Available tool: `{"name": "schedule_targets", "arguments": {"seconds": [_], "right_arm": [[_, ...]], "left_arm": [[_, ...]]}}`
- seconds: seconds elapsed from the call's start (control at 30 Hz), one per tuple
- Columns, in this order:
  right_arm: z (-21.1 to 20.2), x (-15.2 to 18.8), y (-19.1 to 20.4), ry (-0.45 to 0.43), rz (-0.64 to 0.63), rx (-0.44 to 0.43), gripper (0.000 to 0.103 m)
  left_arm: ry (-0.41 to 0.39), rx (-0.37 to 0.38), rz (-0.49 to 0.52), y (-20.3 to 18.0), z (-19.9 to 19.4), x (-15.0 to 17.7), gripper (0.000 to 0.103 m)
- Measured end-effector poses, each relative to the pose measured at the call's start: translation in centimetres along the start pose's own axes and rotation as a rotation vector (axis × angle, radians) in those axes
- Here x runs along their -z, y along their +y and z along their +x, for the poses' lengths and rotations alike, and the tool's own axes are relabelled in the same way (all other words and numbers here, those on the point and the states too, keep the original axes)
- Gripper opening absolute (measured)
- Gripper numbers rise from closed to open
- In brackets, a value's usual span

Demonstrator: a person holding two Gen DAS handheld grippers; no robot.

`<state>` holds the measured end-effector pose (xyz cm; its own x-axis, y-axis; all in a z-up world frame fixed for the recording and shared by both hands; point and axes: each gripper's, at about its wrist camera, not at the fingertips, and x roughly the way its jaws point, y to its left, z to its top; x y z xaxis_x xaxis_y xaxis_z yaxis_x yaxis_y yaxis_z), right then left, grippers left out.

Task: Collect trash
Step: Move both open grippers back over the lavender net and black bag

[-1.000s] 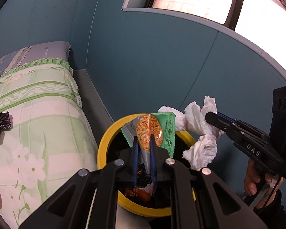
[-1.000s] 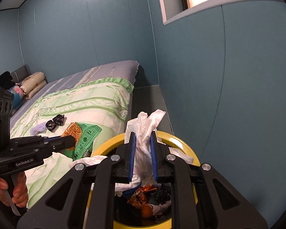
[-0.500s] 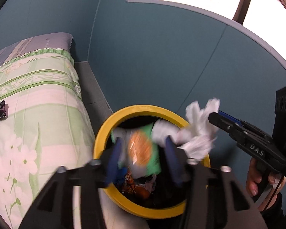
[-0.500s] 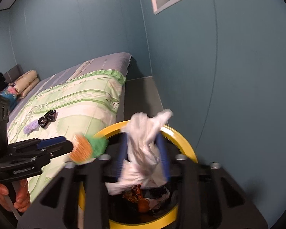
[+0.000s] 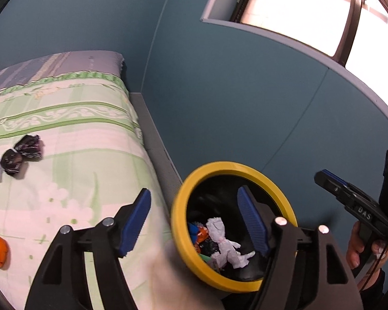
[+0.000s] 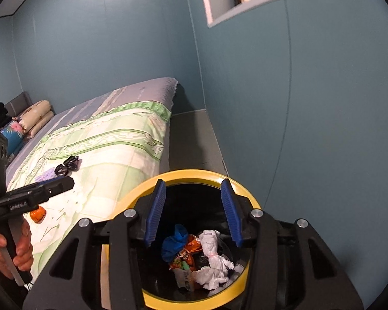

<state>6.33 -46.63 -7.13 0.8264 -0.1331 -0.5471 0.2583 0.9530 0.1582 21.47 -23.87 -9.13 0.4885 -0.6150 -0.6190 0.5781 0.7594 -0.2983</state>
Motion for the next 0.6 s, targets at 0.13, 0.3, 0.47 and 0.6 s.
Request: {"name": "schedule_targets", "arguments": {"seconds": [0.13, 0.3, 0.47, 0.6], "right_arm": [[-0.4, -0.3, 1.7, -0.010, -0.040, -0.026, 0.047], [-0.6, -0.7, 4.3, -0.017, -0.083, -0.066, 0.052], [-0.4, -1.2, 7.2, -0.028, -0.120, -0.123, 0.055], [0.1, -1.4, 9.9, -0.023, -0.152, -0.172, 0.059]], "left_arm": [[-0.032, -0.029, -0.017, 1.7, -1.8, -0.5, 0.073], [-0.073, -0.082, -0.034, 4.1, -4.3, -1.0, 0.078], [-0.104, -0.152, -0.067, 7.3, -6.7, -1.0, 0.082], [-0.118, -0.194, -0.102, 10.0, -8.7, -0.6, 0.083]]}}
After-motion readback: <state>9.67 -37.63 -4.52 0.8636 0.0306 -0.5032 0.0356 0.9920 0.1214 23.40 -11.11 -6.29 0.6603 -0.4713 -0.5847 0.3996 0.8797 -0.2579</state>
